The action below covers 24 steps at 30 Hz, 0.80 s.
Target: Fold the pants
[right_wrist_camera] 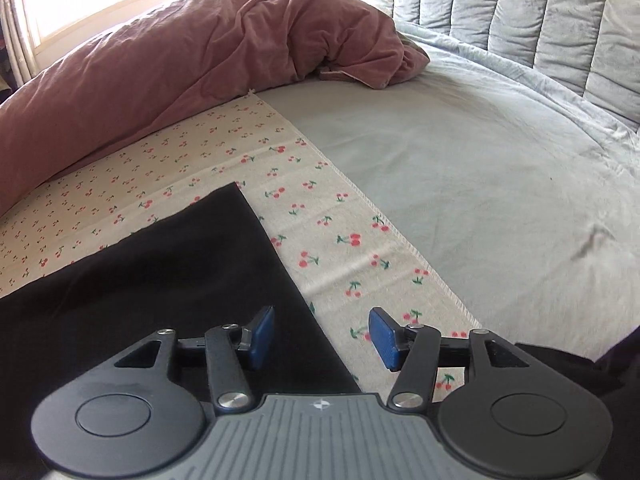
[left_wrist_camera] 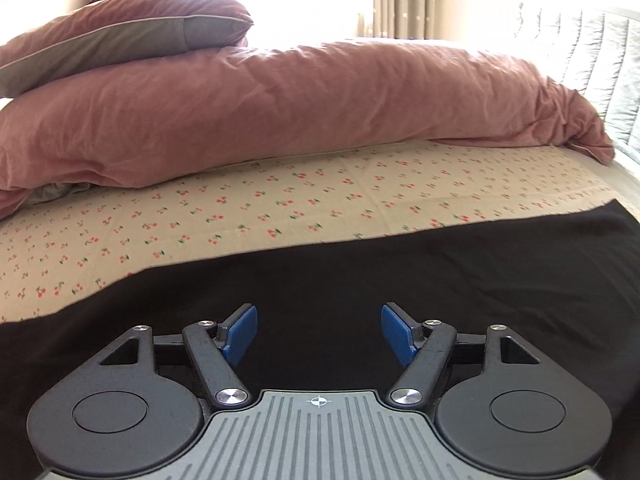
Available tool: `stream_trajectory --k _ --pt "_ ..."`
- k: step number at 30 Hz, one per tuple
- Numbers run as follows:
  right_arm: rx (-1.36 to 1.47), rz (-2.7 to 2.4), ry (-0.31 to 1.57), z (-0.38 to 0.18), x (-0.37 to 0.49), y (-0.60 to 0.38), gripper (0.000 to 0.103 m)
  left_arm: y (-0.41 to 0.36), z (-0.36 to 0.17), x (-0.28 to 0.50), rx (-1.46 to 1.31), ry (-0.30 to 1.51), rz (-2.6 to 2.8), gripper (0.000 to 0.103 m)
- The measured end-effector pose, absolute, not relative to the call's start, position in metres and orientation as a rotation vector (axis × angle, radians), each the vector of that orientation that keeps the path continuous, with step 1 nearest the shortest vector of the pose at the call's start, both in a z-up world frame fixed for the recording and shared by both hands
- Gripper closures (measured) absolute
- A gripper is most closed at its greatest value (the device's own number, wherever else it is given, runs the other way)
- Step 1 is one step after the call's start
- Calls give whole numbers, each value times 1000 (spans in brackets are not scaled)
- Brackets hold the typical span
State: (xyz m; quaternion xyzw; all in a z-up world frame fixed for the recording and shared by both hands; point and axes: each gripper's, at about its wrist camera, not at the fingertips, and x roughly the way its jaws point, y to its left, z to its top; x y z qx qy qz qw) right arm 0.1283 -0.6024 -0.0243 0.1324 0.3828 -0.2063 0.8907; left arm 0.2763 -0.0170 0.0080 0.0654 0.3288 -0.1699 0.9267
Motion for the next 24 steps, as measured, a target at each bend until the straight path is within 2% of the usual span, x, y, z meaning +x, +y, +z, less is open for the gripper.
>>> stream_trajectory --k 1,3,4,5,7,10,12,13,14,15,16,18,22,24 --pt "293 -414 808 -27 123 -602 49 -18 7 264 136 682 -370 30" --pt "322 -404 836 -36 116 -601 64 -18 3 244 134 704 -416 30" --pt "303 -411 833 -40 114 -598 76 -17 0 235 123 718 -437 30" --pt "250 -418 825 -42 112 -594 95 -16 -5 227 113 736 -452 30" --pt "149 -426 821 -43 112 -585 102 -15 -19 216 105 776 -463 30" --pt "64 -566 859 -45 116 -585 103 -15 -26 196 147 722 -450 29" --pt "99 -560 849 -39 111 -583 98 -12 -19 191 134 728 -438 28" --pt "123 -553 820 -32 106 -579 84 -9 -15 189 116 730 -438 28" --pt "126 -534 798 -26 101 -573 66 -3 -9 187 94 727 -435 25" --pt "117 -508 779 -20 97 -565 56 2 -6 184 73 726 -426 23" --pt "104 -469 764 -15 93 -555 51 8 -2 181 47 726 -405 23" --pt "65 -415 758 -7 90 -533 50 22 1 176 0 748 -345 21" --pt "73 -305 738 10 84 -493 33 53 6 171 -121 824 -208 18" --pt "85 -252 728 18 83 -474 31 65 8 167 -140 835 -163 14"
